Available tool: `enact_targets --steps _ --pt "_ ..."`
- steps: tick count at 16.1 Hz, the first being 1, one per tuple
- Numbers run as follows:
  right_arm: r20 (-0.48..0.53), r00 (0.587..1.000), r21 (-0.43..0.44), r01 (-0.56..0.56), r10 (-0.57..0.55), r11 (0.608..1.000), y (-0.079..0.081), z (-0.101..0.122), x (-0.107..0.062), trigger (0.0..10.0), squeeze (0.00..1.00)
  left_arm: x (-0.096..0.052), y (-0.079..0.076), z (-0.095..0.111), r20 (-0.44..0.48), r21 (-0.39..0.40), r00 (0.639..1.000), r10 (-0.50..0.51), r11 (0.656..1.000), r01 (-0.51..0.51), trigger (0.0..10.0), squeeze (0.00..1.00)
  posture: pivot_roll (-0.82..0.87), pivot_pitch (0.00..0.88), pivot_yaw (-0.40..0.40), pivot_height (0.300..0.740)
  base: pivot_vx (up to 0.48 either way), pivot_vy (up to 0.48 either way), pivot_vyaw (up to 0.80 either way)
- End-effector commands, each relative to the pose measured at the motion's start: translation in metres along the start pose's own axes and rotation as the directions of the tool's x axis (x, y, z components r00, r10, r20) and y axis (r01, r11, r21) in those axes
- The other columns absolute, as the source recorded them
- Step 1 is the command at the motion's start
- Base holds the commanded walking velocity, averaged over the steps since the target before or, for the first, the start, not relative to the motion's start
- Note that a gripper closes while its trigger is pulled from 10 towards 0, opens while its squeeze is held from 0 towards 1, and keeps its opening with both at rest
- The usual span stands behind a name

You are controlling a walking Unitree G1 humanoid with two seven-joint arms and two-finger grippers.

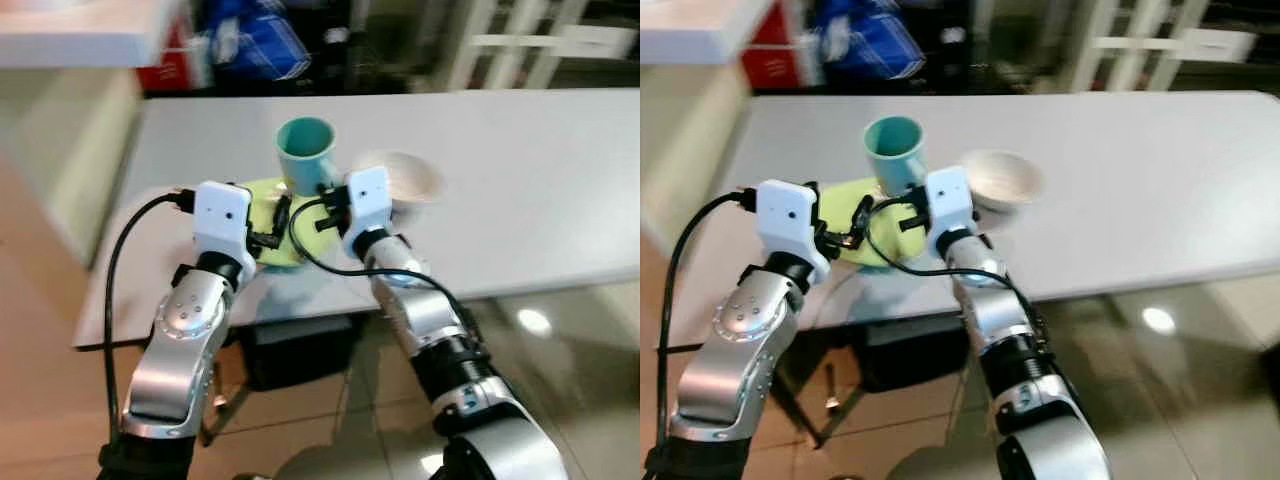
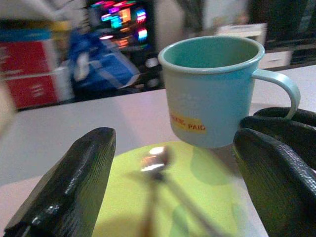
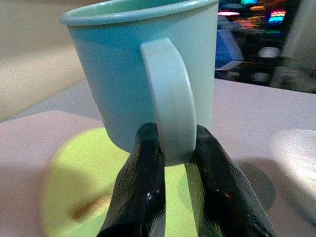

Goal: Setting the table

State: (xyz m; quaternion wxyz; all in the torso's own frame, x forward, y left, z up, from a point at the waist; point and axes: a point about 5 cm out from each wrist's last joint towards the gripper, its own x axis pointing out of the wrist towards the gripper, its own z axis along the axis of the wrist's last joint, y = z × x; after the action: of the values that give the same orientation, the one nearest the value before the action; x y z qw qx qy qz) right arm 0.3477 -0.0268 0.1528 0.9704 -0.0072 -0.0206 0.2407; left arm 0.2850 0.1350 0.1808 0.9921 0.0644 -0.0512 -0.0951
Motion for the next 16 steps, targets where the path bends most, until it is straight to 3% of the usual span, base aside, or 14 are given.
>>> enact_targets --steps 1,3,13,16 --pt "0.052 0.998 -0.004 -0.032 0.032 0.999 0.007 0.015 0.007 10.0 0.00 0.001 0.003 0.003 0.006 0.007 1.000 0.013 1.000 -0.013 10.0 0.00 0.25 0.000 -0.053 0.740 0.352 0.326 0.00" --pt "0.054 0.998 -0.005 -0.031 0.031 1.000 0.006 0.014 0.007 10.0 0.00 0.001 0.002 0.003 0.006 0.005 1.000 0.013 1.000 -0.013 10.0 0.00 0.25 0.000 -0.053 0.740 0.371 0.296 0.00" --pt "0.066 0.998 -0.020 -0.020 0.022 1.000 0.003 0.020 0.013 10.0 0.00 0.001 -0.002 0.005 0.016 -0.002 1.000 -0.012 1.000 0.012 10.0 0.00 0.25 0.000 -0.050 0.740 0.000 0.000 0.00" --pt "0.041 0.993 -0.033 -0.107 0.108 0.994 0.019 0.017 0.016 10.0 0.00 0.000 -0.001 0.005 0.015 -0.002 1.000 -0.012 1.000 0.012 10.0 0.00 0.25 0.000 -0.048 0.740 0.000 0.000 0.00"
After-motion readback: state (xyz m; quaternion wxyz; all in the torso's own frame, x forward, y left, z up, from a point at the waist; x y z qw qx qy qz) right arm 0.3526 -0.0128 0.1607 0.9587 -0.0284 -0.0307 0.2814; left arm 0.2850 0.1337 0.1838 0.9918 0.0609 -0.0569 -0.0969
